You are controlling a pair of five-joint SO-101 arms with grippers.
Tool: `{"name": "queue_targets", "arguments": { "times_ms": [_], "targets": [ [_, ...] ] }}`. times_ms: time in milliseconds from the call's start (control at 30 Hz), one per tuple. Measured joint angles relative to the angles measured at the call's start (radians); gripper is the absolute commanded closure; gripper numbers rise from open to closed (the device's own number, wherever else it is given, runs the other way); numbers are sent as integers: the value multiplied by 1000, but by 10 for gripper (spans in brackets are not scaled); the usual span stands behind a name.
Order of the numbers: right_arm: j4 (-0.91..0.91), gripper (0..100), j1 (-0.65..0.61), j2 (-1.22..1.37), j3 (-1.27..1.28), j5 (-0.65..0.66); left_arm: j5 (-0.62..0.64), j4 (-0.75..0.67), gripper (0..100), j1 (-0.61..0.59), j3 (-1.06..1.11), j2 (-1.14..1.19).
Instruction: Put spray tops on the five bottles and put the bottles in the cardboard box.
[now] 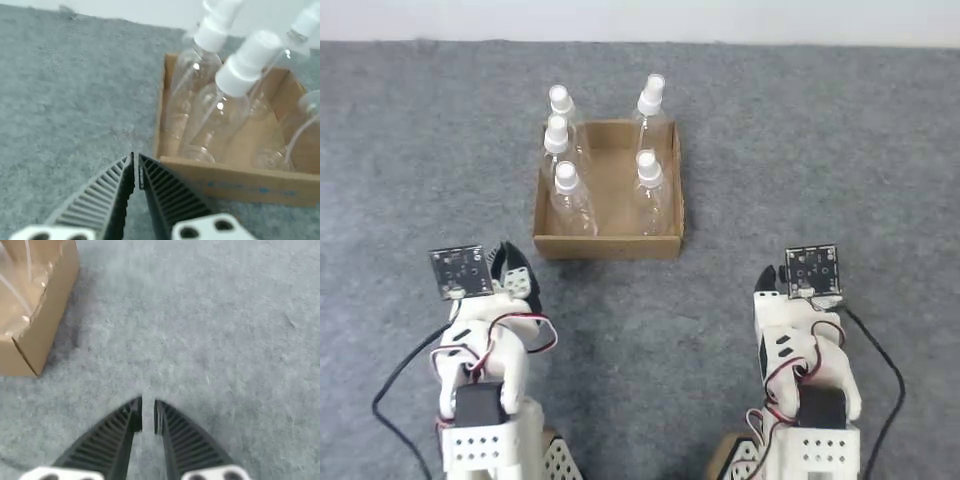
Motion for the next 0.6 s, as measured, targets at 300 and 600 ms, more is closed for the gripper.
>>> {"name": "queue_targets", "arguments": {
  "times_ms": [300,600],
  "targets": [
    [0,992,0,-2,2,0,0,21,988,17,0,0],
    [49,992,-2,-2,2,0,0,34,988,28,0,0]
  ]
}}
